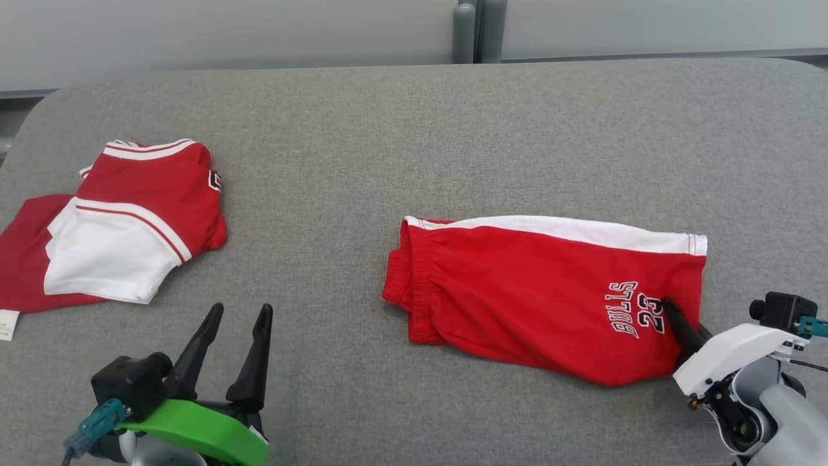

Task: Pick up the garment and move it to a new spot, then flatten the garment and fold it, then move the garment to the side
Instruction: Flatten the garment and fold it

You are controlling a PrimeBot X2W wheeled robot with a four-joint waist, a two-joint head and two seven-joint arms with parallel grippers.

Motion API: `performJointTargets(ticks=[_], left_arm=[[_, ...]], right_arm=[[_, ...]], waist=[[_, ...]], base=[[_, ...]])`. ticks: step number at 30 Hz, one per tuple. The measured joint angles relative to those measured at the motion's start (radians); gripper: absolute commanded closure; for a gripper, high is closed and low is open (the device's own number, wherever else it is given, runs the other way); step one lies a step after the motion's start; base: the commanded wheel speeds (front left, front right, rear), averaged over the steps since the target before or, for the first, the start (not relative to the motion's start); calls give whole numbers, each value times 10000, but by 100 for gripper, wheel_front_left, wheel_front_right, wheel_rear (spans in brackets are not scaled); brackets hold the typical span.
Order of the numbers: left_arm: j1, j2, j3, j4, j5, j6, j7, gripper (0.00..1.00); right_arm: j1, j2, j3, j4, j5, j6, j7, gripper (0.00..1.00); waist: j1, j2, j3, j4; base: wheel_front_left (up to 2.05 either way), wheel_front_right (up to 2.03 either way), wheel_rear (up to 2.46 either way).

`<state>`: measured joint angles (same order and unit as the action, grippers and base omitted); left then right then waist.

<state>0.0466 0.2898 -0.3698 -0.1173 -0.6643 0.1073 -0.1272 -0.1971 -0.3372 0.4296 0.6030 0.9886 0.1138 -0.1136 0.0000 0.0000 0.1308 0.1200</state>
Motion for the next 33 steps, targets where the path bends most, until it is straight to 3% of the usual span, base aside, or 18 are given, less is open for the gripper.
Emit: performJointTargets(ticks=[13,17,26,33], left_arm=[[389,17,299,412,-25,79,-71,0],[433,-4,351,424,-50,79,-117,0],[456,-94,230,449,-81,86,-107,0],[304,-136,-190,439,-31,-13,96,0]], right_arm=[[59,-1473,-1482,102,915,2,-276,100],[19,-1676,-1494,-343,920,4,-326,100],[-1089,-1323,623,-2265,-583,90,433,100],[-1377,-602,1887,-2633,-1106,90,1264,100]], waist=[[0,0,-225,-50],[0,0,-268,-29],[0,0,-302,-8],[0,0,-221,291]], base=[[0,0,0],[0,0,0],[0,0,0],[0,0,0]])
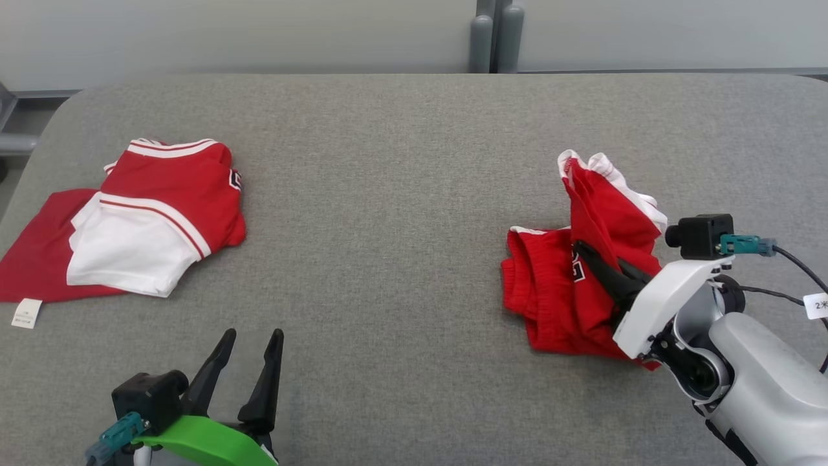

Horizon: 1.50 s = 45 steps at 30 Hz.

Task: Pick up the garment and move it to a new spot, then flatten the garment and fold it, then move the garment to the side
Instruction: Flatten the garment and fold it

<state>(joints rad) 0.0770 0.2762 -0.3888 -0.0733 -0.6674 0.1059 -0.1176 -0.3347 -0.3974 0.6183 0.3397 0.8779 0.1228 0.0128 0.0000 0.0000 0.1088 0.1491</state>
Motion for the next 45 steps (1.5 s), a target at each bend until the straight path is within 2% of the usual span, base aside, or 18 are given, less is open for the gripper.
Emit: performJointTargets(ticks=[9,11,12,13,19,23,25,30,33,40,45], left_arm=[[-82,-2,69,36,19,-4,23,0],[-86,-4,84,77,19,-4,23,0],[-87,-8,84,88,17,-4,23,0],[-90,-12,82,98,19,-4,23,0],[-125,-4,228,113,19,-4,10,0],[-144,10,305,121,19,-4,-13,0],[-144,19,376,117,17,-4,-77,0],[-138,17,437,42,15,-2,-107,0],[-138,17,431,-6,15,-2,-107,0],[-172,10,288,-46,19,-2,-65,0],[-382,-40,148,-46,31,-4,-10,0]], right_arm=[[-370,516,439,224,-153,0,642,100],[-505,587,581,324,-282,-13,775,60],[-547,594,623,347,-328,-19,805,21],[-583,600,650,366,-347,-23,834,0],[-842,688,830,242,-621,-15,936,0],[-851,610,523,-136,-539,-15,677,0],[-793,422,339,-244,-420,-56,656,0],[6,-430,-86,-36,-276,-422,581,0],[360,-681,-314,138,-136,-550,579,0],[588,-621,-569,314,334,-619,481,0],[595,-221,-639,602,853,-602,648,0]], waist=[[0,0,166,514],[0,0,212,555],[0,0,227,562],[0,0,237,563],[0,0,271,447],[0,0,269,286],[0,0,263,191],[0,0,265,-106],[0,0,312,-282],[0,0,567,-433],[0,0,655,-270]], base=[[0,0,0],[0,0,0],[0,0,0],[0,0,0],[0,0,0],[0,0,0],[0,0,0],[0,0,0],[0,0,0],[0,0,0],[0,0,0]])
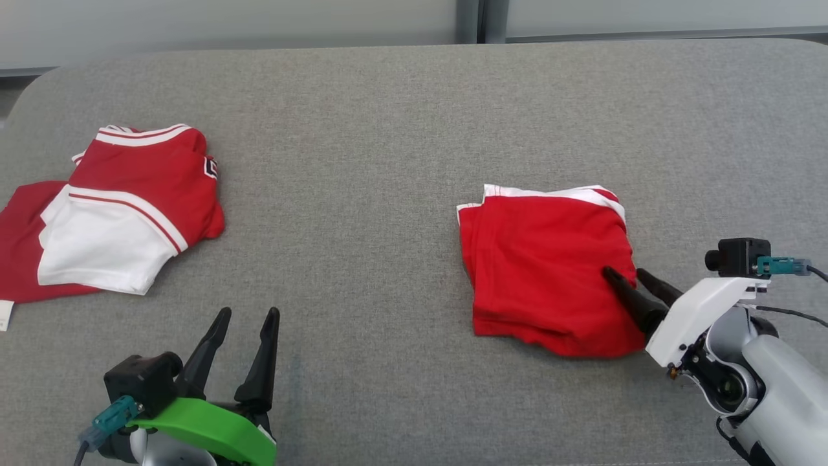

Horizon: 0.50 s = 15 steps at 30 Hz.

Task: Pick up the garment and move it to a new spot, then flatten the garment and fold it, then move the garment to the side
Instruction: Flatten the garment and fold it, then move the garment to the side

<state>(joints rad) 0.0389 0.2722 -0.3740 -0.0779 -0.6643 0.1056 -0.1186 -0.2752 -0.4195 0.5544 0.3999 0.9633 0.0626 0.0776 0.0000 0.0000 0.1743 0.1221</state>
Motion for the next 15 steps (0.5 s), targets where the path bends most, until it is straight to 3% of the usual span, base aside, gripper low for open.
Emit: performJointTargets(ticks=[4,5,6,7,9,15], left_arm=[[-99,-44,-140,4,4,0,31,0],[-128,-50,-157,4,4,-2,36,0],[-160,-59,-159,2,4,-2,36,0],[-187,-61,-150,0,4,-2,36,0],[-192,-59,-109,-6,4,-2,35,0],[-200,-56,-23,-82,4,-2,36,0]], right_arm=[[-2,207,-21,351,343,-2,378,0],[-3,201,-48,401,418,0,401,20],[-12,196,-79,412,499,17,460,84],[-34,199,-136,410,642,81,520,100],[-125,146,-171,366,769,163,725,100],[-1589,-1519,-349,422,184,134,1670,100]], waist=[[0,0,84,195],[0,0,106,250],[0,0,128,308],[0,0,153,363],[0,0,225,456],[0,0,633,579]], base=[[0,0,0],[0,0,0],[0,0,0],[0,0,0],[0,0,0],[0,0,0]])
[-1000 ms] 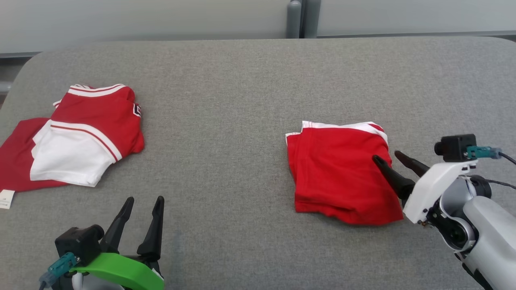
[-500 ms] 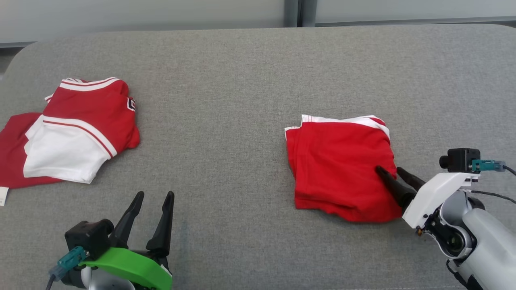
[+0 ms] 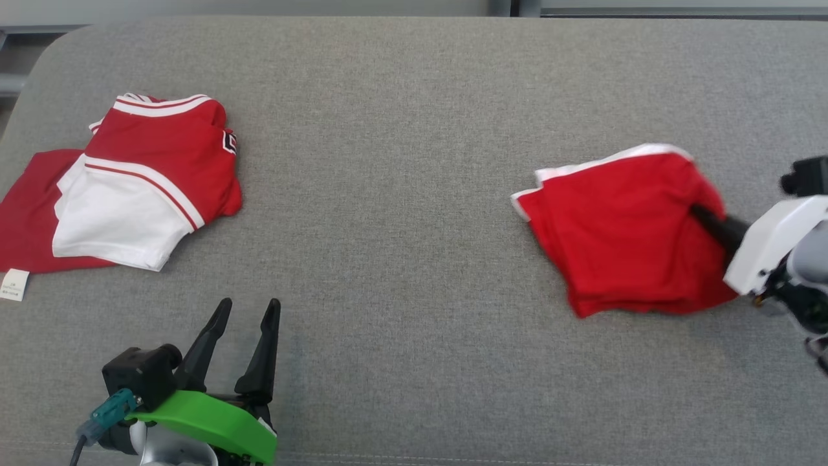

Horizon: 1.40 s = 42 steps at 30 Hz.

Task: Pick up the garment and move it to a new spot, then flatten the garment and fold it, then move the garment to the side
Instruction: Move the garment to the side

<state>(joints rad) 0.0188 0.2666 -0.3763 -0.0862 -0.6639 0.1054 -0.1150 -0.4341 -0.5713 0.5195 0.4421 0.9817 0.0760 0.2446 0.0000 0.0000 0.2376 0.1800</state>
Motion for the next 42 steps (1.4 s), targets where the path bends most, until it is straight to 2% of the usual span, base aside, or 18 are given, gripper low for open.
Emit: performJointTargets(ticks=[5,6,11,14,19,27,39,40,41,42], left_arm=[[-286,19,-155,-219,117,-10,107,0],[-286,19,-155,-219,117,-10,107,0],[-686,25,-282,-439,222,-96,322,0],[-795,29,-362,-539,270,-96,439,0],[-818,82,-328,-608,368,-96,525,0],[-988,81,8,-851,368,-86,523,0],[-1018,343,439,-945,527,-67,623,0],[-1020,343,441,-970,529,-67,627,0],[-1021,345,447,-999,529,-67,631,0],[-1022,345,447,-1041,529,-65,658,0]], right_arm=[[-1123,-1499,-21,284,-999,-351,715,100],[-1123,-1499,-21,284,-999,-351,715,100],[-1951,-2642,73,673,-1856,-562,1360,100],[-2285,-3108,71,775,-2142,-685,1499,100],[-2902,-3310,90,635,-2627,-788,1693,100],[-3166,-3463,-17,750,-2594,-961,2021,100],[-3149,-3643,-326,1233,-2518,-1244,1720,100],[-3142,-3628,-326,1250,-2520,-1310,1636,85],[-3141,-3580,-337,1277,-2523,-1365,1492,56],[-3140,-3488,-368,1310,-2535,-1411,1360,0]], waist=[[0,0,358,45],[0,0,358,45],[0,0,775,125],[0,0,1044,197],[0,0,1507,300],[0,0,2193,290],[1,0,2556,-511],[0,0,2582,-581],[1,0,2610,-653],[0,0,2638,-720]], base=[[0,0,0],[0,0,0],[0,0,0],[0,0,0],[0,0,0],[0,0,0],[0,0,0],[0,0,0],[0,0,0],[0,0,0]])
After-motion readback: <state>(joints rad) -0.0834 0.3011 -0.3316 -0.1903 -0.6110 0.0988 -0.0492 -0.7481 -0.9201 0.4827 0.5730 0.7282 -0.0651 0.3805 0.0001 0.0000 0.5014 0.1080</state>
